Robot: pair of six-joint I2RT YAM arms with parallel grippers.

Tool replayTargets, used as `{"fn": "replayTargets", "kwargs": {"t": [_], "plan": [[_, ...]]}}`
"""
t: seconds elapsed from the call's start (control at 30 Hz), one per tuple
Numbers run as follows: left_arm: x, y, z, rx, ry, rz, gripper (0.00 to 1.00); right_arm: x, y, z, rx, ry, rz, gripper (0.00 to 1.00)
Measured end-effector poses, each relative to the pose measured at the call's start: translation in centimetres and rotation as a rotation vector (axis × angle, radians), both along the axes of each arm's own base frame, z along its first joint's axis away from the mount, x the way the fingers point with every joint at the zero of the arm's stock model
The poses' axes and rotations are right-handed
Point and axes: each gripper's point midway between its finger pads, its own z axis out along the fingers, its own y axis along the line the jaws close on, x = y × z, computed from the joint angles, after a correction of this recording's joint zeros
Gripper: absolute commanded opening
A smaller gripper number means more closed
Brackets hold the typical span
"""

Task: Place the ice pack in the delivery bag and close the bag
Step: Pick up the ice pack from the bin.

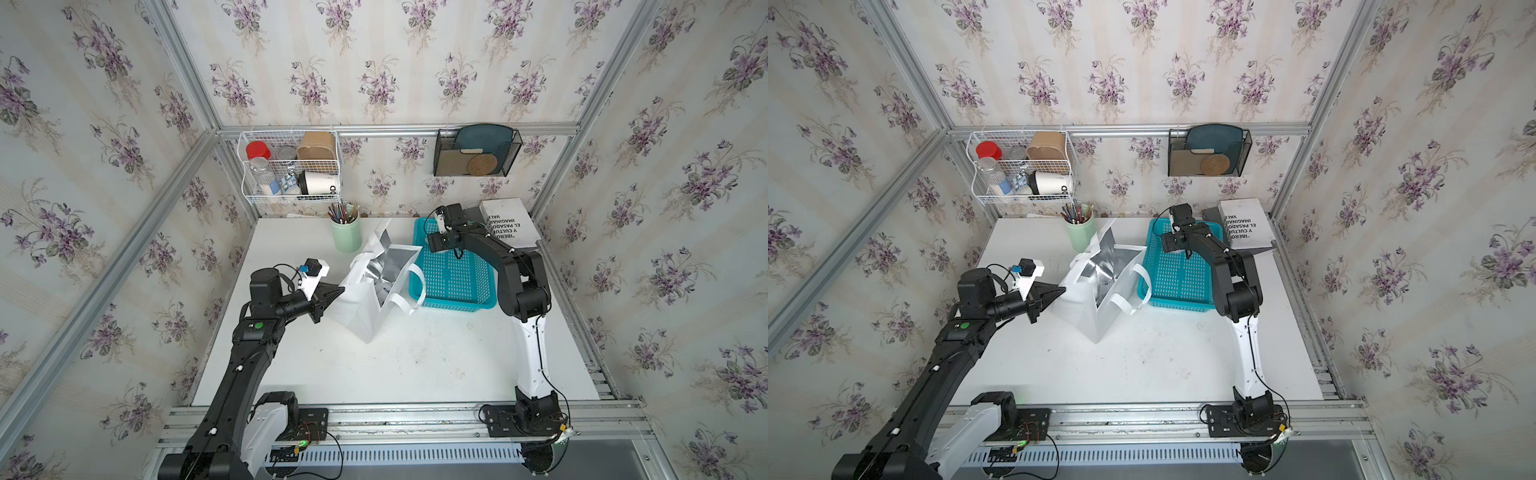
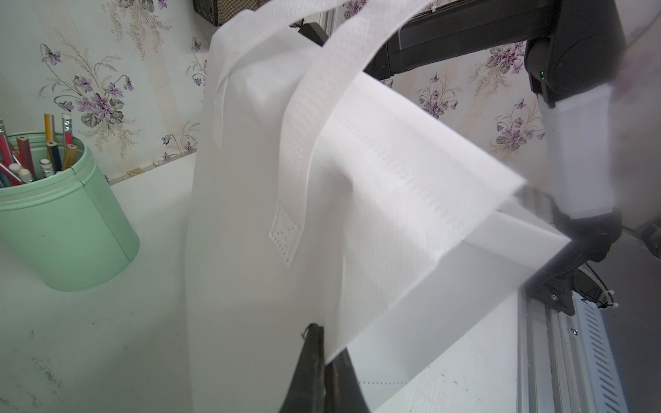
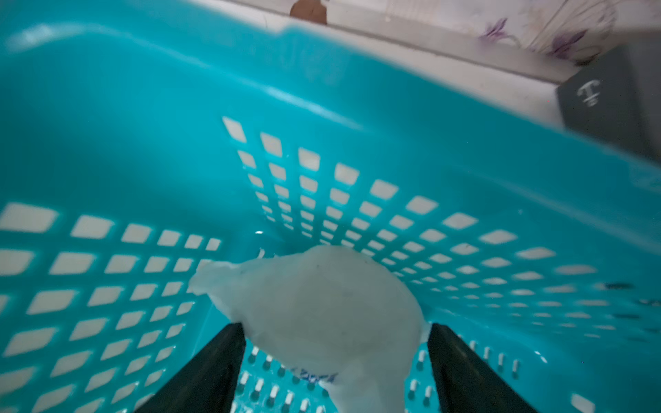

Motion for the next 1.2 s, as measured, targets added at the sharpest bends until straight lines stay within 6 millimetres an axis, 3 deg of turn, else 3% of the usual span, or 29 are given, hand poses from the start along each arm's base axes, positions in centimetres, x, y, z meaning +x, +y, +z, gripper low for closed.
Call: {"fn": "replayTargets", "kwargs": {"t": [0.3, 0.4, 0.53, 0.77, 0.93, 1.03, 1.1, 1.2], "plan": [[0.9, -0.1, 0.1, 0.004, 0.007, -0.016, 0.0, -0.8, 1.0, -2.4, 0.031, 0.04, 0.071, 0.84], [1.3, -0.1, 0.1, 0.004, 0.012, -0.02, 0.0, -0.3, 0.9, -3.3, 0.023, 0.041, 0.064, 0.77], [1.7, -0.2, 0.3, 0.003, 0.017, -0.022, 0.0, -0.4, 0.9, -3.2, 0.028, 0.027, 0.06, 0.58], [2.1, -0.2, 0.0, -0.003, 0.024, -0.028, 0.0, -3.7, -0.1, -2.4, 0.03, 0.049, 0.053, 0.48], [2.4, -0.3, 0.1, -0.011, 0.021, -0.038, 0.0, -5.7, -0.8, 1.5, 0.058, -0.021, 0.035, 0.47], [2.5, -0.4, 0.3, -0.012, 0.016, -0.04, 0.0, -7.9, -1.5, 4.8, 0.081, -0.085, 0.033, 0.46], [2.5, -0.4, 0.5, -0.012, 0.011, -0.039, 0.0, -9.7, -1.9, 7.7, 0.107, -0.137, 0.038, 0.46], [2.4, -0.4, 1.1, -0.014, -0.003, -0.038, 0.0, -11.9, -1.7, 13.8, 0.192, -0.268, 0.074, 0.46]]}}
